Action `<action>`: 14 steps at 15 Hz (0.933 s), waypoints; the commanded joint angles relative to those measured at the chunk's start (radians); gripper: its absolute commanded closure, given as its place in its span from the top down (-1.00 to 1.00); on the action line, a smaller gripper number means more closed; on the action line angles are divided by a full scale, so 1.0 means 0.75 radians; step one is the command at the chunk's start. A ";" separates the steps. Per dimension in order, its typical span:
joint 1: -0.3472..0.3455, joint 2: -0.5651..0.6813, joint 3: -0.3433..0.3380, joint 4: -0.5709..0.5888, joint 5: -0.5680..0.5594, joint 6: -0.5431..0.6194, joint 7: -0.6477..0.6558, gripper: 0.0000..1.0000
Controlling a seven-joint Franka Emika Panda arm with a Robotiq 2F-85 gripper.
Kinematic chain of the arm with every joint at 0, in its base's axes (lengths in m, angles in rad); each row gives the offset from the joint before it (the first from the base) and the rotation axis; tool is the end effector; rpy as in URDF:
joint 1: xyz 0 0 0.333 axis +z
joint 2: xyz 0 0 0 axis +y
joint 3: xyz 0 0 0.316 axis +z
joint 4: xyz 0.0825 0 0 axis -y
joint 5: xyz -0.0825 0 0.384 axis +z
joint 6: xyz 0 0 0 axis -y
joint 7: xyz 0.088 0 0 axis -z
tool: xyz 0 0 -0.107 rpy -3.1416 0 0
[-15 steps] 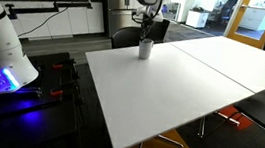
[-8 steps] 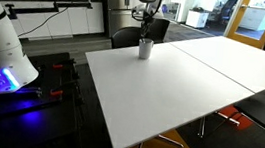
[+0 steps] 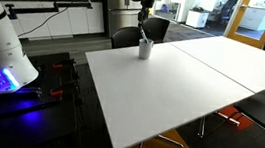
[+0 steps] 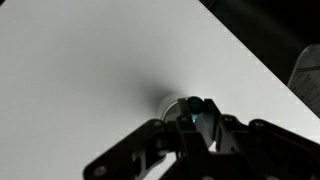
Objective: Remove the marker from the cup and put it on the table , and then move the cup to the center
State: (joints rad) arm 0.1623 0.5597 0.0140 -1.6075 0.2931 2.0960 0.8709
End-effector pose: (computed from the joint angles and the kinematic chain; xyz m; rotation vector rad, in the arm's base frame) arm 0.6703 0.1324 0.2984 -2.6790 1.2178 0.2799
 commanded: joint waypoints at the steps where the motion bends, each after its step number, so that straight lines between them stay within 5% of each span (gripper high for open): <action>1: 0.022 -0.179 -0.010 -0.151 -0.052 -0.063 0.077 -0.90; 7: 0.096 -0.365 -0.009 -0.352 -0.258 -0.092 0.398 -0.90; 14: 0.144 -0.377 0.037 -0.498 -0.444 -0.041 0.661 -0.90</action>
State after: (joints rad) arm 0.2614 0.3040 0.0297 -1.9167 0.0028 2.0425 1.2959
